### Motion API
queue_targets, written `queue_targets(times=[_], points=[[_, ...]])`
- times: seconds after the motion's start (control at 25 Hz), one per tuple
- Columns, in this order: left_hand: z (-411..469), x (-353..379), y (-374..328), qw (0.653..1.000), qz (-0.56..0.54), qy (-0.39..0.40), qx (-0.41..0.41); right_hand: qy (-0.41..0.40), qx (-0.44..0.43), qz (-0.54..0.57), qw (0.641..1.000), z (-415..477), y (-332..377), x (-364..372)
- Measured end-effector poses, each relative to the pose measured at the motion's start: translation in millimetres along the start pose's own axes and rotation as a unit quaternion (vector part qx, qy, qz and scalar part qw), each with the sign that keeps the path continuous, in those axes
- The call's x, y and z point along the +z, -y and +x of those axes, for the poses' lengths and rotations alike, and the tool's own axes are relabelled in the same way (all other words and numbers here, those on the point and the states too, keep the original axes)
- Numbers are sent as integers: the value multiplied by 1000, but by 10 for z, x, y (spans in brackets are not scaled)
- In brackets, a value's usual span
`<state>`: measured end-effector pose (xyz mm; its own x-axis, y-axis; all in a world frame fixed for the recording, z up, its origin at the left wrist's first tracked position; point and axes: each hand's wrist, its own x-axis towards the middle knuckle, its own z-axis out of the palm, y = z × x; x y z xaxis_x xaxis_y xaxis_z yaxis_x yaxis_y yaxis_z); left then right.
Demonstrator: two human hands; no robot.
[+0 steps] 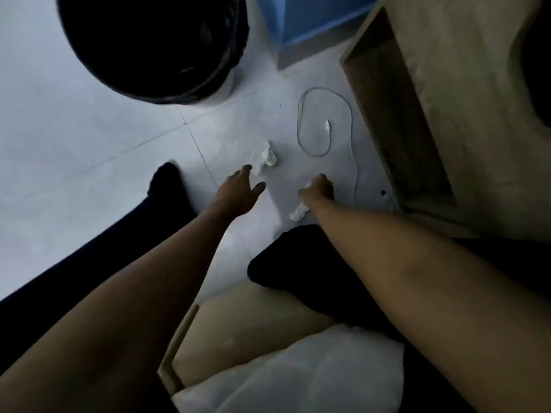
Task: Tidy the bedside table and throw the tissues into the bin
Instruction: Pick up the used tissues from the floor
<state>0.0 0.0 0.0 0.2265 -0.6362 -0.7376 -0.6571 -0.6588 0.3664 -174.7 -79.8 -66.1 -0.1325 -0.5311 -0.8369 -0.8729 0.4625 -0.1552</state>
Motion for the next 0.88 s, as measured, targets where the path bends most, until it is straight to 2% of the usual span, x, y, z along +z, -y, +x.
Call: queue_targets(times=[0.08, 0.16, 0.36, 0.44, 0.48, 0.6, 0.72, 0.8, 0.88], points=[[88, 287, 54, 999, -18, -26, 8, -4, -9, -8, 1000, 174, -8, 214], [22, 530, 135, 997, -56, -47, -20, -19, -21, 14, 999, 203, 37, 326], [-226, 670, 297, 993, -96, -47, -56, 10, 67, -16, 998, 93, -277, 303], [-17, 592, 345, 989, -113, -71, -62, -44, 93, 22, 994, 230, -305, 363], [88, 591, 362, 988, -116, -82, -62, -71, 78, 32, 994, 275, -282, 385], [241, 688, 439, 985, -125, -100, -73, -88, -67, 71, 991, 327, -121, 407], [228, 888, 491, 982, -140, -85, -97, -69, -250, 71, 963, 308, 235, 440], [178, 984, 484, 983, -136, -70, -106, 17, -328, 2, 944, 320, 459, 483], [141, 1032, 472, 983, -133, -60, -109, 96, -342, -101, 929, 421, 543, 513]])
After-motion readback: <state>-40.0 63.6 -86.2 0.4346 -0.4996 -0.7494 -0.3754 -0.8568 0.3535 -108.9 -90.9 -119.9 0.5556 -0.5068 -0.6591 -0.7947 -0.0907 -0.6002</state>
